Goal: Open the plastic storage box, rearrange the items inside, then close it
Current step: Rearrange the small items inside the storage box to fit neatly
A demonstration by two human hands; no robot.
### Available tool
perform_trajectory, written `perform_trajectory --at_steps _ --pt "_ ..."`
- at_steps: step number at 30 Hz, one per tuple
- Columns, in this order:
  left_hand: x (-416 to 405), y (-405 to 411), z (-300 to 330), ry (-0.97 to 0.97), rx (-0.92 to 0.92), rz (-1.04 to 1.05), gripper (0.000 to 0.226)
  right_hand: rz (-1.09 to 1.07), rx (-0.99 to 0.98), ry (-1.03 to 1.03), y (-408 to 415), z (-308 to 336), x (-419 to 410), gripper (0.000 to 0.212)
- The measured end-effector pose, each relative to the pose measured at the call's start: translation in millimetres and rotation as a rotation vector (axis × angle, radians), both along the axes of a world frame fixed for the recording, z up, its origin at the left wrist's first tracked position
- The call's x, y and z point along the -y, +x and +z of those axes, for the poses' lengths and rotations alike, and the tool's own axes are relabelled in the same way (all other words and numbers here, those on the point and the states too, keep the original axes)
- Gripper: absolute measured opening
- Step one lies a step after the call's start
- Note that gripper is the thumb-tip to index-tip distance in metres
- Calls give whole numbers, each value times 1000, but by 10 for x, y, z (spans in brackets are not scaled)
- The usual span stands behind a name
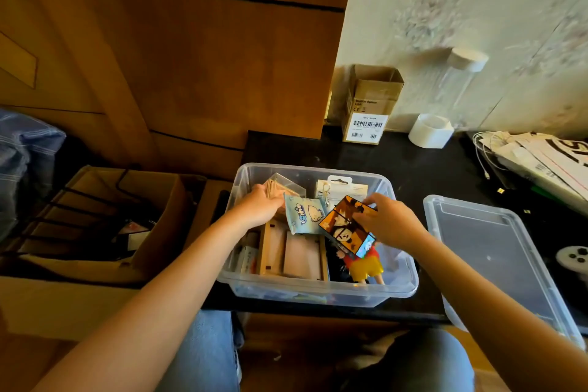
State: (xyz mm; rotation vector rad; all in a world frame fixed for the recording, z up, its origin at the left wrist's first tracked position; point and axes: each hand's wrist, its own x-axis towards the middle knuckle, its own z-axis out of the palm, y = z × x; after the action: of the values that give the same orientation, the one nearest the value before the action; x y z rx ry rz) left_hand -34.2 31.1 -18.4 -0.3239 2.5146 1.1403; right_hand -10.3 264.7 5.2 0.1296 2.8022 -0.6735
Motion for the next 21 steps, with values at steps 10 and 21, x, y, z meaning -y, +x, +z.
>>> perform_trajectory --at_steps 10,21 --pt "-111 -62 -182 133 -30 217 59 268 -251 33 -31 -62 400 51" --pt "-145 153 -95 93 -413 242 54 496 -36 -82 -204 -180 254 62"
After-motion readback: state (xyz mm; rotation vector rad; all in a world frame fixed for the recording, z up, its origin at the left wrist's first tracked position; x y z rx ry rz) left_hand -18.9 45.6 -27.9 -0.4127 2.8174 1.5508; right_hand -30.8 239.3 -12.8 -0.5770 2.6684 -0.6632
